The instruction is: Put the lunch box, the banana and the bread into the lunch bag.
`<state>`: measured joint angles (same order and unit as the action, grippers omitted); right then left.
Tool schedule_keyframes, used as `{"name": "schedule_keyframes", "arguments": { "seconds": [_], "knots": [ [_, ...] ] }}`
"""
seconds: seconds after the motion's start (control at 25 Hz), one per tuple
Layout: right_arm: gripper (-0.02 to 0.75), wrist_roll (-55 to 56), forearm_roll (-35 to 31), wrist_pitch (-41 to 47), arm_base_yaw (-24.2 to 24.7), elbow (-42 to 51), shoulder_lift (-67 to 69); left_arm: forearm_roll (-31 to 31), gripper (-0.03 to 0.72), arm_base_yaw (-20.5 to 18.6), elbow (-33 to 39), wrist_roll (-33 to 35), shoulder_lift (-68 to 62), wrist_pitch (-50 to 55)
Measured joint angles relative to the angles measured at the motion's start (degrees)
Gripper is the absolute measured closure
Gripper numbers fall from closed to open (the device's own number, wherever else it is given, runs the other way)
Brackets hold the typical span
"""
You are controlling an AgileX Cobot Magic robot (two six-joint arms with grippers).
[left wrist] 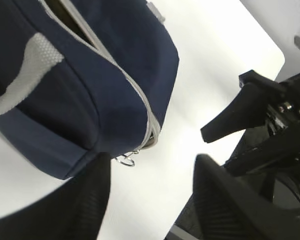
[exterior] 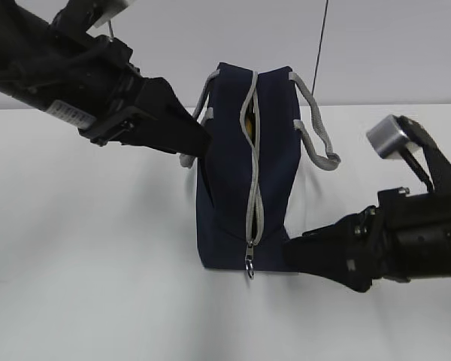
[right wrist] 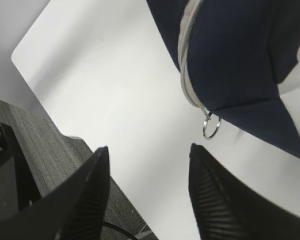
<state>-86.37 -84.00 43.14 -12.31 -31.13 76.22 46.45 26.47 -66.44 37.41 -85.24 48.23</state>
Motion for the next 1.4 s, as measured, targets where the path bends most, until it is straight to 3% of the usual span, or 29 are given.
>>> {"name": "schedule_keyframes", "arguments": {
  "seconds": [0.16,0.48,0.72,1.0,1.4],
  "knots": [
    [0.361,-10.65,-7.17,-1.89,0.0,3.99,0.23,0.0,0.31,0.0,0.21,0.05,0.58,-0.1],
    [0.361,-26.91,-9.33,1.16,0.0,4.07,9.55,0.0,0.318,0.0,0.21,0.05,0.71,-0.1],
    [0.36,-37.92,-15.78,2.89,-0.23,3.97,16.59,0.0,0.321,0.0,0.21,0.05,0.71,-0.1],
    [0.351,-42.27,-18.19,0.0,-5.83,0.41,23.14,-0.43,0.324,0.0,0.21,0.05,0.71,-0.04],
    [0.351,-44.55,-19.79,-1.85,-6.11,-4.22,26.34,-1.41,0.328,0.0,0.21,0.05,0.71,0.07]
  ]
}}
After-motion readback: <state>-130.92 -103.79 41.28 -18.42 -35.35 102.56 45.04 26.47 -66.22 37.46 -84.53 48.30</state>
